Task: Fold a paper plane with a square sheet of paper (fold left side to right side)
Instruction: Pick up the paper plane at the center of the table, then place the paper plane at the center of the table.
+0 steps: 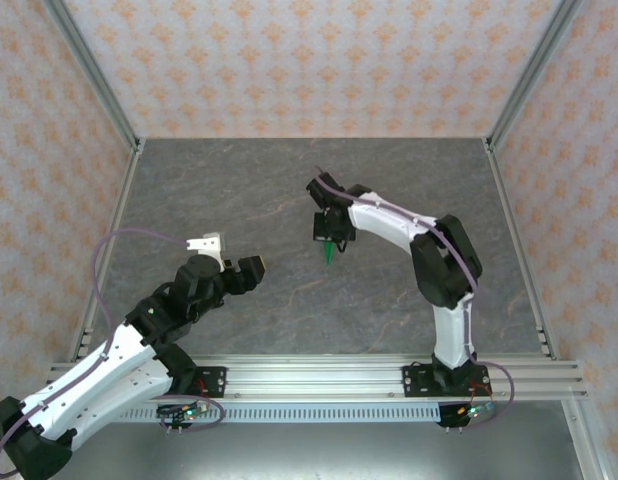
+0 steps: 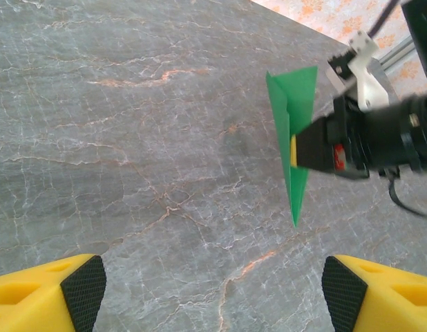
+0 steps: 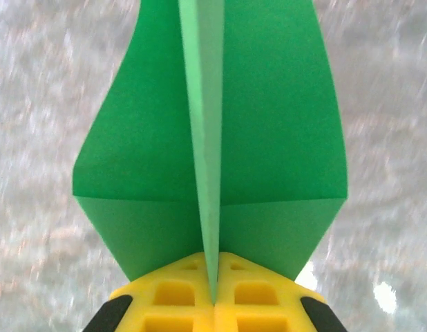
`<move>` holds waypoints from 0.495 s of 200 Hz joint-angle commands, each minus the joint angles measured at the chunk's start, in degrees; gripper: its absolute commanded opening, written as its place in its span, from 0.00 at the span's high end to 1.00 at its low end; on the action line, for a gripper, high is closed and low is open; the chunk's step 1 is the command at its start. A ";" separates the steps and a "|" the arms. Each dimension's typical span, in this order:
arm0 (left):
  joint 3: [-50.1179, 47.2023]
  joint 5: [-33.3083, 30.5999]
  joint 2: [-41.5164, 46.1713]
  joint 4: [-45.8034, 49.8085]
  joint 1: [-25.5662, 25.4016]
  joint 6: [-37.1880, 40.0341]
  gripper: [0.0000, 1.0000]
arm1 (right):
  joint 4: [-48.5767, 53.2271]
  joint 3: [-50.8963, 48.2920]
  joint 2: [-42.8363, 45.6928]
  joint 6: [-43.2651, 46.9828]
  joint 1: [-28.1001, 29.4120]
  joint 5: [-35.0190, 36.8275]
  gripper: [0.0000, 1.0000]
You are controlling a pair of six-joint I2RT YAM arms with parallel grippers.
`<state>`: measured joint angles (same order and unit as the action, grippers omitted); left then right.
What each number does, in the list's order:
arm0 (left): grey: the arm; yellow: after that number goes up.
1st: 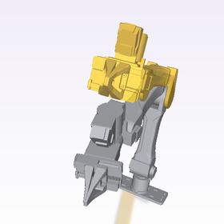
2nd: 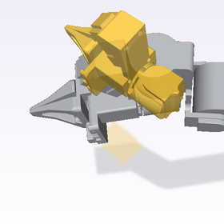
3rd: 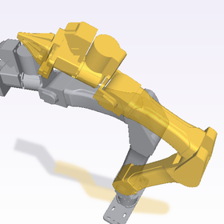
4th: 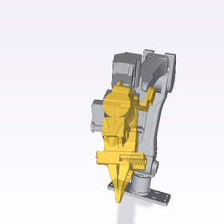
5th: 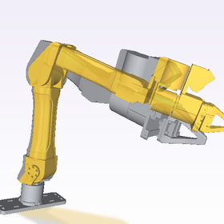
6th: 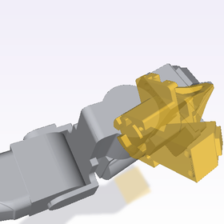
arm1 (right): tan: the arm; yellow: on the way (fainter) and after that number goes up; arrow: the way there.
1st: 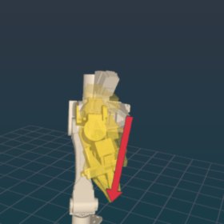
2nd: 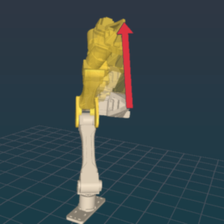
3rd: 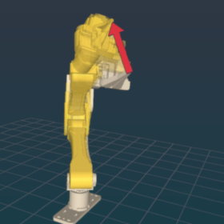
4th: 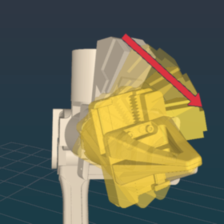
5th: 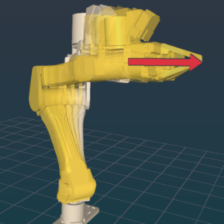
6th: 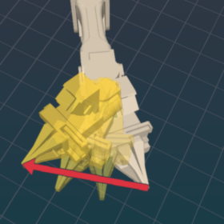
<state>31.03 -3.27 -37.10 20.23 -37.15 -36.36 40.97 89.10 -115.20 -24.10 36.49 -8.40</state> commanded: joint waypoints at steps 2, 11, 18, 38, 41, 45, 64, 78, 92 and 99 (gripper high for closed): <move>1.07 0.63 1.17 1.28 -0.30 0.50 0.16 | 7.99 6.49 -5.09 3.74 -1.90 0.06 0.99; 1.05 0.75 1.24 1.45 -0.29 0.65 0.16 | 9.17 8.92 -6.83 4.47 -2.41 -0.11 0.99; 1.05 0.86 1.38 1.48 -0.30 0.82 0.16 | 10.22 10.67 -8.08 4.92 -2.63 -0.02 0.99; 1.23 0.92 1.33 1.67 -0.30 1.20 0.15 | 12.59 14.27 -11.29 5.94 -2.83 0.32 0.99; 1.23 0.96 1.33 1.66 -0.30 1.26 0.15 | 12.78 14.52 -11.70 6.10 -2.83 0.24 0.98; 1.22 0.90 1.33 1.69 -0.30 1.27 0.15 | 12.88 14.75 -12.13 6.15 -2.83 0.03 0.98; 1.16 0.90 1.36 1.71 -0.36 1.29 0.15 | 13.09 15.19 -13.42 6.29 -2.89 0.01 0.97; 1.14 0.83 1.29 1.66 -0.30 1.46 0.15 | 13.25 15.19 -13.68 6.26 -2.90 0.35 0.95; 1.14 0.55 1.24 1.85 -0.30 1.68 0.15 | 13.18 15.15 -13.50 6.27 -2.91 0.01 0.94; 1.27 0.02 1.16 1.98 -0.30 1.81 0.15 | 13.17 15.19 -13.24 6.35 -2.91 -0.45 0.92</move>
<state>31.03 -1.98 -36.36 20.43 -37.15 -35.90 50.37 102.94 -127.68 -18.90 33.45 -8.64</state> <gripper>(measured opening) 0.845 0.067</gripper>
